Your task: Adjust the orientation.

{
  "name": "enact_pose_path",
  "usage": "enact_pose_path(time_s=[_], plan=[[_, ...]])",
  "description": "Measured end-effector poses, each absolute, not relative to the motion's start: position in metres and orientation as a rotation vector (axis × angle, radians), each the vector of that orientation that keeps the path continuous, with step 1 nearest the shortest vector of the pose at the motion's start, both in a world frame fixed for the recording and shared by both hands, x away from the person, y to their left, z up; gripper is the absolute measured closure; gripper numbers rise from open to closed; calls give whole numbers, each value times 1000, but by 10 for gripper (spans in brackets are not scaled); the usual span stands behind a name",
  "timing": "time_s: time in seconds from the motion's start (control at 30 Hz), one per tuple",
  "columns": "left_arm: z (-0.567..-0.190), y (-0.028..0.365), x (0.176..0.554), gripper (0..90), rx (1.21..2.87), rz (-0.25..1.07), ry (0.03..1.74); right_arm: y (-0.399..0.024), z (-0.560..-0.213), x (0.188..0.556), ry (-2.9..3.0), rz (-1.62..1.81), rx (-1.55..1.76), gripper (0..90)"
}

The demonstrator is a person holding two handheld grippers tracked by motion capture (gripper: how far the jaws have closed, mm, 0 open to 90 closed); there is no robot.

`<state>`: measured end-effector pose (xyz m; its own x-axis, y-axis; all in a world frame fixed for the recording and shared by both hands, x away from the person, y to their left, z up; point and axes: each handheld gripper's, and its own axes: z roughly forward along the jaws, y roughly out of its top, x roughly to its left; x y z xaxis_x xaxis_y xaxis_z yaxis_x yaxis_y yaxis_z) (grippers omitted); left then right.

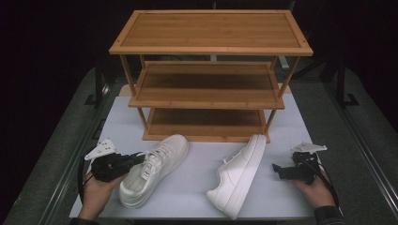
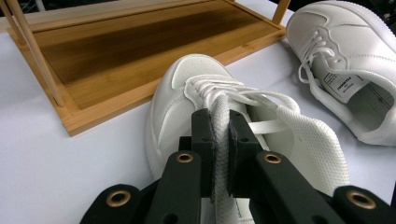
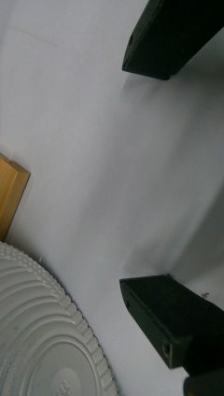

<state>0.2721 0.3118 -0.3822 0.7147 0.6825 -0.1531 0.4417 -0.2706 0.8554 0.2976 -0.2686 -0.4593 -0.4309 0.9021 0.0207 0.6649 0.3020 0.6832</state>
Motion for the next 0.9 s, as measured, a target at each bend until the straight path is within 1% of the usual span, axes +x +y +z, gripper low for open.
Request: enact_pose_path(time_s=[0.47,0.57,0.67,0.7,0.77,0.9], plan=[[-392,319,264,839,1912,271,897,-269,-459,298,2209,886,1406,0],[-393,321,263,826,1914,266,888,-269,-459,298,2209,887,1406,0],[-392,320,263,786,1919,263,875,-269,-459,298,2209,887,1406,0],[-392,320,263,749,1915,255,871,-268,-459,298,2209,887,1408,0],[-391,321,263,711,1905,252,865,-269,-459,298,2208,887,1407,0],[-388,326,261,577,1888,260,866,-269,-459,298,2209,887,1406,0]])
